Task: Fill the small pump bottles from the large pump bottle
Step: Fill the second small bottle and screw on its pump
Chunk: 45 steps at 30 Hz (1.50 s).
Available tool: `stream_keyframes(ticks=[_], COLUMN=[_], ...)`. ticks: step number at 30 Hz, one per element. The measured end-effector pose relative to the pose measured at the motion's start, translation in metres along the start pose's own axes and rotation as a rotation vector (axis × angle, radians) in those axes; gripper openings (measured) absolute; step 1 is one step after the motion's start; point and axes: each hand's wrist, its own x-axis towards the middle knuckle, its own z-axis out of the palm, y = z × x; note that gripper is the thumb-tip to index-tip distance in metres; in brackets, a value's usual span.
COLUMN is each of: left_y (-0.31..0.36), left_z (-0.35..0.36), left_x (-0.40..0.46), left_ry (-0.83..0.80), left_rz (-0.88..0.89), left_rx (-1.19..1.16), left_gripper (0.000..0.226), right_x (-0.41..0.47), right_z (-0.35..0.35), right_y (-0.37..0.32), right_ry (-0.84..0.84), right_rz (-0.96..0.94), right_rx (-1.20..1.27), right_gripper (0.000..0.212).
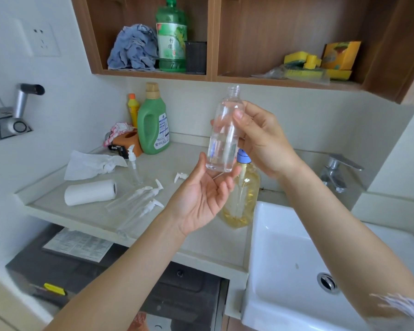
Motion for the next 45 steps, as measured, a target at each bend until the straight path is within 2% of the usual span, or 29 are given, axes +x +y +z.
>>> stream_keyframes(ticks=[4,7,9,12,14,15,17,19,22,24,27,28,30,32,35,37,39,40,41,45], left_y=[-0.004,-0.007,-0.01,-0.012,-0.013,-0.012,-0.008,-0.004,-0.005,-0.01,-0.013,-0.012,-0.009,-0.005,0.002,0.006,0.008,0.008,0.009,0.009], left_z=[0.007,0.007,0.005,-0.005,-0.006,-0.003,0.007,0.015,0.013,0.008,0.001,0.001,0.004,0.006,-0.004,-0.019,-0.035,-0.042,-0.049,-0.066], left_x=[-0.002,0.003,0.006,0.008,0.007,0.006,0.003,-0.002,-0.003,-0.001,0.001,0.001,0.001,0.002,0.01,0.017,0.025,0.03,0.034,0.048], left_ry=[0.118,0.254,0.371,0.487,0.457,0.396,0.245,0.171,0.174,0.219,0.332,0.356,0.34,0.309,0.354,0.436,0.487,0.508,0.532,0.57], left_rz=[0.199,0.374,0.525,0.698,0.651,0.582,0.378,0.248,0.306,0.425,0.568,0.581,0.566,0.496,0.433,0.415,0.39,0.363,0.329,0.219], left_rx=[0.172,0.345,0.601,0.966,0.985,0.897,0.658,0.535,0.613,0.826,1.088,1.117,1.125,1.049,1.029,1.127,1.239,1.299,1.352,1.496], left_gripper=[0.064,0.048,0.039,0.048,0.06,0.065,0.05,0.034,0.031,0.028,0.041,0.044,0.036,0.03,0.04,0.046,0.044,0.041,0.039,0.037], right_x=[-0.009,-0.016,-0.018,-0.02,-0.021,-0.021,-0.02,-0.02,-0.023,-0.025,-0.022,-0.02,-0.019,-0.02,-0.015,-0.007,0.002,0.005,0.008,0.013], right_z=[-0.003,-0.002,-0.003,-0.008,-0.01,-0.011,-0.014,-0.016,-0.016,-0.011,-0.006,-0.007,-0.008,-0.009,-0.021,-0.04,-0.063,-0.074,-0.082,-0.095], right_y=[-0.001,0.001,0.004,0.002,-0.002,-0.003,-0.002,-0.001,0.0,0.004,0.01,0.01,0.011,0.013,0.021,0.023,0.027,0.032,0.039,0.069], right_ry=[-0.006,0.053,0.119,0.189,0.177,0.163,0.123,0.099,0.078,0.057,0.08,0.083,0.051,-0.02,-0.11,0.051,0.276,0.335,0.334,0.147], right_rz=[0.001,-0.039,-0.086,-0.066,-0.032,-0.017,0.006,0.042,0.067,0.026,-0.026,-0.027,0.005,0.047,0.027,-0.051,-0.1,-0.096,-0.084,-0.135], right_rx=[-0.079,-0.273,-0.441,-0.479,-0.395,-0.356,-0.25,-0.107,-0.103,-0.264,-0.387,-0.37,-0.286,-0.259,-0.469,-0.663,-0.812,-0.884,-0.952,-1.135], right_gripper=[0.021,0.021,0.03,0.039,0.039,0.038,0.03,0.03,0.035,0.045,0.059,0.056,0.048,0.045,0.034,0.023,0.023,0.024,0.025,0.023])
